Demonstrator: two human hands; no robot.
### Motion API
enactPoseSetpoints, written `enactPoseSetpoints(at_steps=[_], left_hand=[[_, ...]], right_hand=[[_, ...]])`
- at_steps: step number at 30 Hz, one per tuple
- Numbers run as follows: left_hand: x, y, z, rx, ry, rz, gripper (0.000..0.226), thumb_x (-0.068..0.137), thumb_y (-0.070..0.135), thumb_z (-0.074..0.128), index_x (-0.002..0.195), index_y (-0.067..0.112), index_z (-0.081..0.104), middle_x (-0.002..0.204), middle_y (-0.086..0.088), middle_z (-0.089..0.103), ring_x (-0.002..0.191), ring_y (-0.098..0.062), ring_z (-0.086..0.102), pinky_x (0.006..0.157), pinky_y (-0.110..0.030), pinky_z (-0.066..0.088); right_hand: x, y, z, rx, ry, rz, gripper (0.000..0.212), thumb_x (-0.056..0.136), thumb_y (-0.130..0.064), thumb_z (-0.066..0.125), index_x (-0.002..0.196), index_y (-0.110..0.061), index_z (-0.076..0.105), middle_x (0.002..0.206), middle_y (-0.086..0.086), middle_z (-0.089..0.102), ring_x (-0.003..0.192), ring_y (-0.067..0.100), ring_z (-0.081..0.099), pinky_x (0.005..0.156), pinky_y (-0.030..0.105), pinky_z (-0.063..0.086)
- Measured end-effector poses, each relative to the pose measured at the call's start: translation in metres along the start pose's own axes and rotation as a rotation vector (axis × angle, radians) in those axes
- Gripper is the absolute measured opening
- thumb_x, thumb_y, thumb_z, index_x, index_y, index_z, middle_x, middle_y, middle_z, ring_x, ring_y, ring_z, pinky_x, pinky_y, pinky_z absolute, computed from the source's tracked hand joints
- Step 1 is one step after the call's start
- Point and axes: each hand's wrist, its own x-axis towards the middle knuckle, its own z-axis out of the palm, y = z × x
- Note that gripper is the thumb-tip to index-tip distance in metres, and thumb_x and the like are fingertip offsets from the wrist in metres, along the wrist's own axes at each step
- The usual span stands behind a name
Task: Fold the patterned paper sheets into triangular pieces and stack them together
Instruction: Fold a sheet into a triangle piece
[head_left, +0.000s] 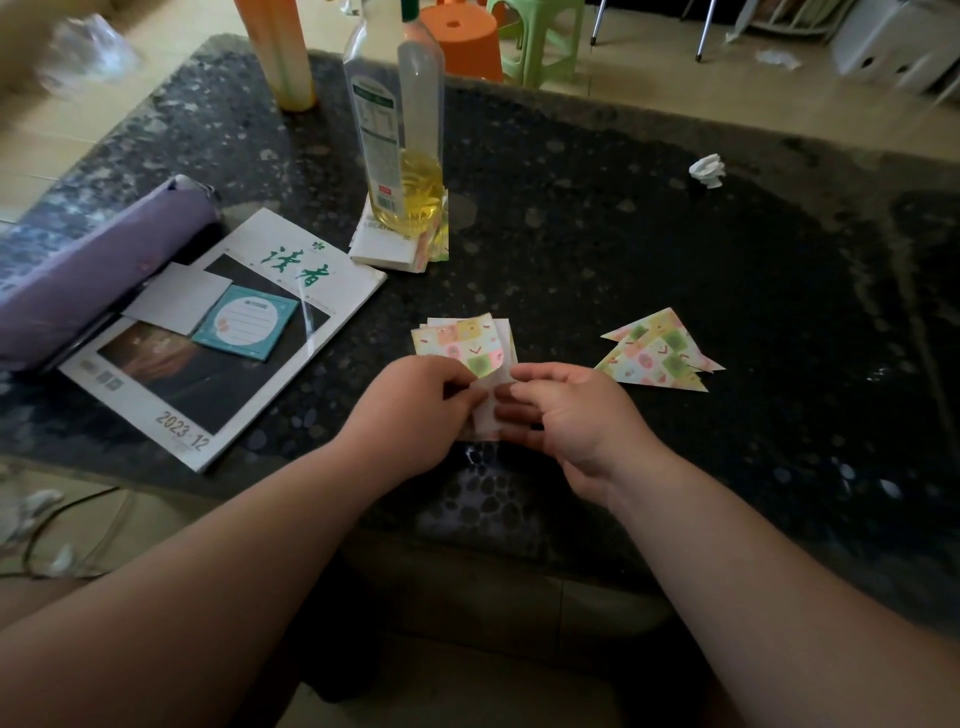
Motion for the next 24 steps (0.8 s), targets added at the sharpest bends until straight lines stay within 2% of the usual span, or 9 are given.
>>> enactPoseSetpoints(at_steps=[3,7,11,14,18,21,24], left_hand=[[0.004,-0.002,-0.005,-0.073,-0.001,-0.061,0.017,0.1,0.034,0.063,0.094,0.028,0.077,0.086,0.011,0.07,0.079,-0.004,0.06,0.063,-0.017,0.042],[0.002,0.001,-0.006,-0.147,-0.004,-0.09,0.014,0.093,0.032,0.071,0.081,0.028,0.076,0.08,0.011,0.07,0.077,-0.004,0.063,0.063,-0.019,0.046],[-0.001,0.006,-0.003,-0.331,-0.079,-0.191,0.023,0.091,0.045,0.071,0.079,0.026,0.076,0.077,0.005,0.074,0.077,-0.014,0.071,0.074,-0.034,0.06],[0.001,0.006,-0.001,-0.37,-0.049,-0.234,0.029,0.093,0.051,0.067,0.082,0.026,0.077,0.078,0.006,0.075,0.077,-0.013,0.072,0.078,-0.04,0.062],[0.003,0.007,0.001,-0.366,0.039,-0.239,0.02,0.089,0.049,0.073,0.087,0.029,0.075,0.082,0.01,0.076,0.077,-0.005,0.071,0.075,-0.031,0.061],[0.004,0.005,0.003,-0.391,0.057,-0.231,0.025,0.085,0.052,0.076,0.087,0.028,0.075,0.081,0.01,0.076,0.079,-0.006,0.071,0.075,-0.031,0.06],[0.004,0.004,0.003,-0.433,0.039,-0.236,0.021,0.087,0.048,0.077,0.083,0.027,0.077,0.078,0.009,0.076,0.076,-0.007,0.073,0.078,-0.035,0.062]], right_hand=[[0.003,0.0,-0.002,-0.046,0.007,0.005,0.019,0.1,-0.009,0.063,0.117,-0.017,0.067,0.106,0.009,0.074,0.096,0.02,0.075,0.084,0.04,0.064],[0.003,0.002,-0.001,-0.105,0.026,-0.015,0.007,0.099,-0.014,0.066,0.098,-0.014,0.072,0.095,0.009,0.077,0.089,0.02,0.077,0.083,0.039,0.064],[0.005,0.002,-0.001,-0.164,0.045,-0.039,0.012,0.096,-0.023,0.071,0.086,-0.019,0.077,0.091,0.004,0.078,0.091,0.02,0.075,0.088,0.043,0.063],[0.007,0.005,0.0,-0.221,0.046,-0.06,0.01,0.096,-0.024,0.071,0.09,-0.022,0.079,0.094,0.001,0.078,0.093,0.018,0.074,0.09,0.042,0.062],[0.007,0.003,-0.002,-0.232,0.004,-0.051,0.009,0.095,-0.018,0.073,0.093,-0.022,0.08,0.098,0.001,0.078,0.096,0.018,0.074,0.091,0.04,0.062],[0.007,0.004,-0.003,-0.221,-0.028,-0.051,0.01,0.093,-0.013,0.074,0.093,-0.02,0.081,0.095,0.002,0.08,0.094,0.018,0.076,0.09,0.04,0.062],[0.006,0.005,-0.002,-0.195,-0.022,-0.055,0.008,0.092,-0.011,0.075,0.092,-0.016,0.081,0.092,0.004,0.08,0.092,0.019,0.077,0.09,0.041,0.062]])
